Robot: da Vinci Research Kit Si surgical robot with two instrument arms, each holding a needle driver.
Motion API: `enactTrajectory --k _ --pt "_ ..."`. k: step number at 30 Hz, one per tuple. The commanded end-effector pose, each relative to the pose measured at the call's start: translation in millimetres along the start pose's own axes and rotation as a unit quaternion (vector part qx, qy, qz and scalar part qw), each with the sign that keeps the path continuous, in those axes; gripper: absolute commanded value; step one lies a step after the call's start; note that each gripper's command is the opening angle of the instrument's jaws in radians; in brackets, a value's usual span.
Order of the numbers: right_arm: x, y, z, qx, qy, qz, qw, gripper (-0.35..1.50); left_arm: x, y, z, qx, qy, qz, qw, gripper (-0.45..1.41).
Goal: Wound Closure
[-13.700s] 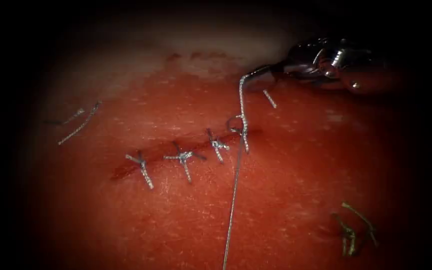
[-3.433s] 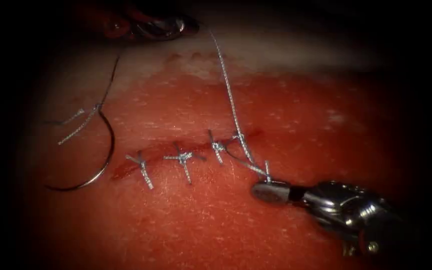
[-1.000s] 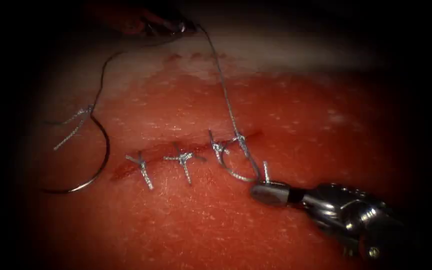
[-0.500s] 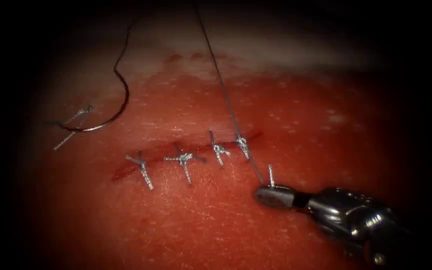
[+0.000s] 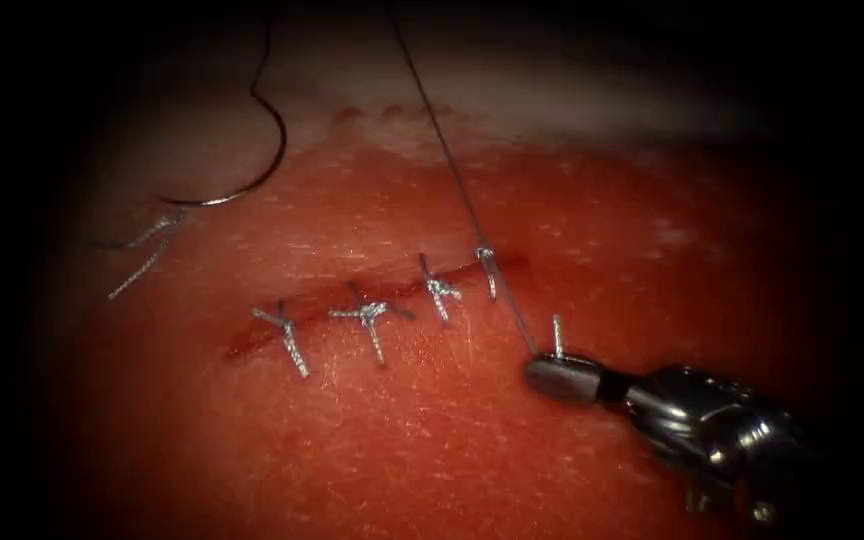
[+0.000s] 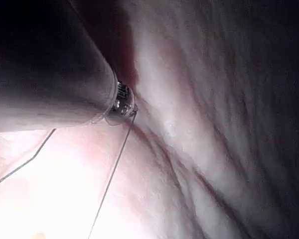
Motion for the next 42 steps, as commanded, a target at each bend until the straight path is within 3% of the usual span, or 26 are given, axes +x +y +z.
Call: enactTrajectory --k 1,6,15,17,18,20,24,29,33,37,42 --pt "-1.3 0.2 0.3 -0.003 -0.005 0.0 1.0 -0.35 -0.2 0.2 0.9 0.001 -0.002 0.001 1.0 -0.35" --pt "-2.0 0.5 -1.1 -0.007 -0.01 -0.004 1.0 -0.35 -0.7 -0.1 0.2 0.001 -0.003 -0.004 1.0 -0.35" --pt "-2.2 0.1 -0.5 0.017 0.013 -0.027 0.999 -0.35 -0.1 1.4 -2.3 -0.026 -0.005 -0.01 1.0 -0.35" --pt "-1.9 0.0 -0.7 0.016 0.017 -0.099 0.995 0.21 1.4 2.4 -4.8 -0.051 -0.004 -0.016 0.999 -0.35" --pt "-1.7 0.0 -0.8 0.016 0.02 -0.134 0.991 0.28 1.9 2.8 -5.7 -0.062 -0.003 -0.017 0.998 -0.35" --pt "-1.0 0.1 -1.3 0.005 0.034 -0.224 0.974 0.7 3.6 4.4 -8.6 -0.095 -0.001 -0.021 0.995 -0.35" --pt "1.3 0.3 -2.6 -0.04 0.059 -0.232 0.97 1.28 7.8 7.5 -14.6 -0.146 0.008 -0.021 0.989 -0.35" --pt "3.9 0.6 -4.1 -0.058 0.064 -0.228 0.97 1.29 11.4 8.7 -20.6 -0.167 0.026 -0.015 0.986 -0.35" --pt "6.3 1.0 -4.1 -0.07 0.066 -0.217 0.972 1.28 12.5 8.8 -23.7 -0.17 0.032 -0.015 0.985 -0.35" --pt "9.6 3.0 -2.1 -0.079 0.075 -0.208 0.972 1.21 12.9 8.3 -26.6 -0.172 0.037 -0.017 0.984 -0.35" --pt "11.5 5.2 1.2 -0.02 0.097 -0.163 0.982 1.14 12.5 7.4 -28.4 -0.17 0.037 -0.016 0.985 -0.35"
